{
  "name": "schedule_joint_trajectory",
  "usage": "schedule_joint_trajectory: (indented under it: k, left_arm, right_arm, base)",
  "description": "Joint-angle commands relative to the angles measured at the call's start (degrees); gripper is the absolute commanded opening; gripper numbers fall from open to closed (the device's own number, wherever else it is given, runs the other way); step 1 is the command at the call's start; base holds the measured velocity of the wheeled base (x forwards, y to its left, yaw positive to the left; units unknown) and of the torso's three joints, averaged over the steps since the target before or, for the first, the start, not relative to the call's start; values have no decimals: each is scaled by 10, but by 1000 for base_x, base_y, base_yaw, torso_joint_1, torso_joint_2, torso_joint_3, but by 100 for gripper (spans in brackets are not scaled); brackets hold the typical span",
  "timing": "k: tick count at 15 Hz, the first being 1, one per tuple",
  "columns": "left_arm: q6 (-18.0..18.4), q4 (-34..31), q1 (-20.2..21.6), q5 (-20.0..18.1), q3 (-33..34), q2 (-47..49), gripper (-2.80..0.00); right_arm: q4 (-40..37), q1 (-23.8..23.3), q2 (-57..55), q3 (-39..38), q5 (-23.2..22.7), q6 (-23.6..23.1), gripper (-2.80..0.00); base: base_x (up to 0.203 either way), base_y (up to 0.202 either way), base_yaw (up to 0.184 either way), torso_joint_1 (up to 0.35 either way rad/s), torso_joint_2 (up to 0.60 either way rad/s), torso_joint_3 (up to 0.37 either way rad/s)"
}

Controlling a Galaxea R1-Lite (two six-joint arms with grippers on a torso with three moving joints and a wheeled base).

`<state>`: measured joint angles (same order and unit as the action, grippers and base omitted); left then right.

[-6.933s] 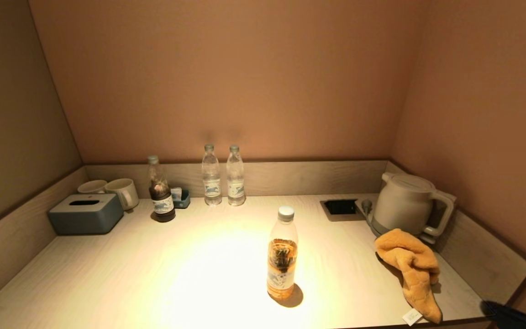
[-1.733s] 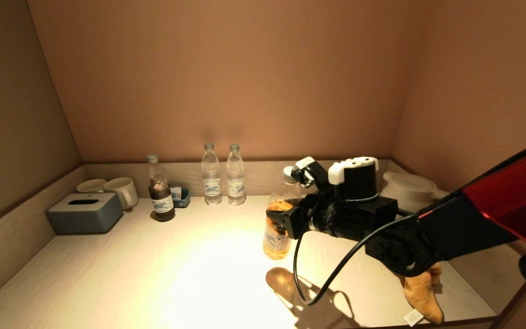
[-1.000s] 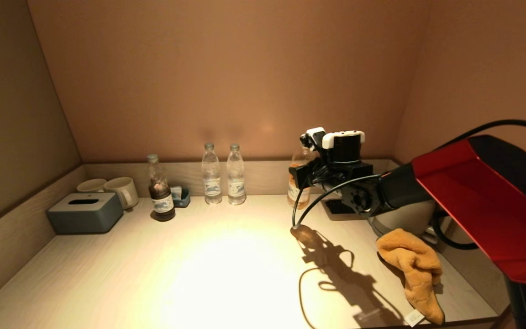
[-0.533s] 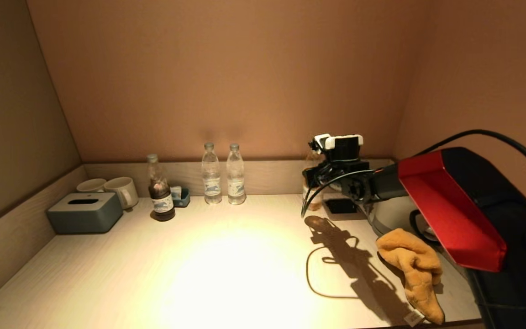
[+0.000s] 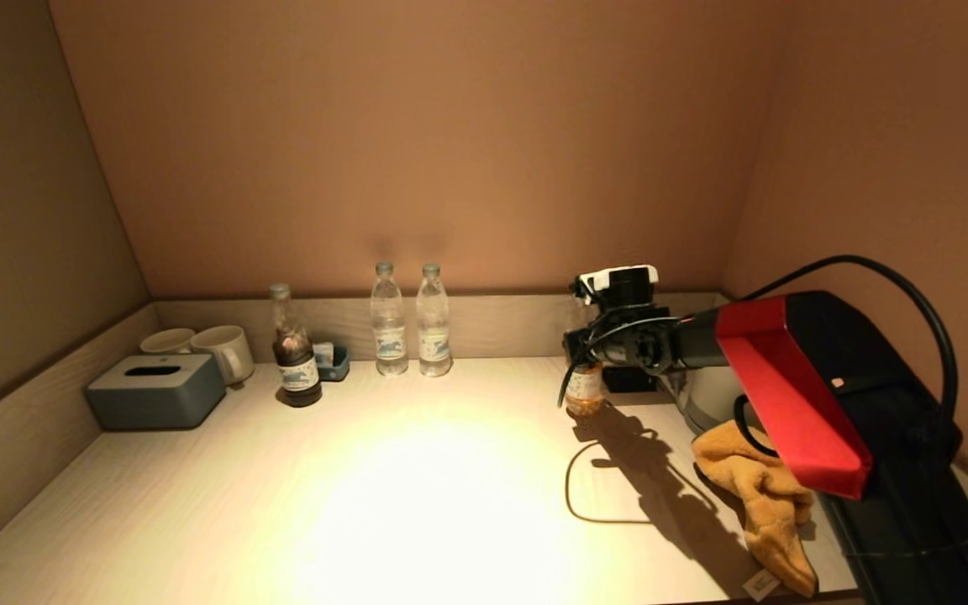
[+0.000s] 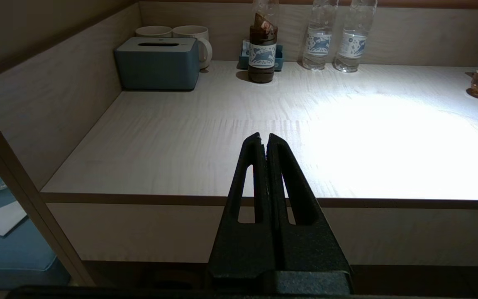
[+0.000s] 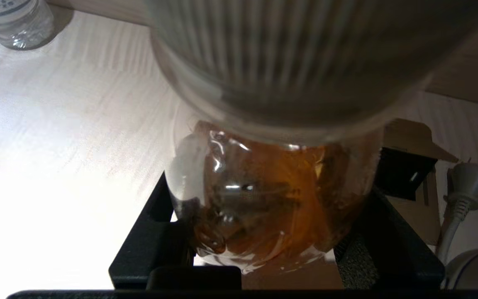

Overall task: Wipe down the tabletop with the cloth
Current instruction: Place the bottle at the back of the table

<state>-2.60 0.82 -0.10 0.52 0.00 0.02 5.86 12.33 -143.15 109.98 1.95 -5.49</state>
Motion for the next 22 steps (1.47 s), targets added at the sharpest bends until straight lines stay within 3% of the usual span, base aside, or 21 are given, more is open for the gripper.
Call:
schedule_joint_trajectory:
  k: [1, 22]
  left_arm:
    - [0, 0, 0, 0, 0, 0, -280]
    - [0, 0, 0, 0, 0, 0, -280]
  right_arm:
    - [-11, 0, -13, 2, -1, -1, -280]
    - [18, -1, -12, 2, -23, 44, -280]
  base:
    - [0, 0, 0, 0, 0, 0]
    - [0, 0, 0, 0, 0, 0]
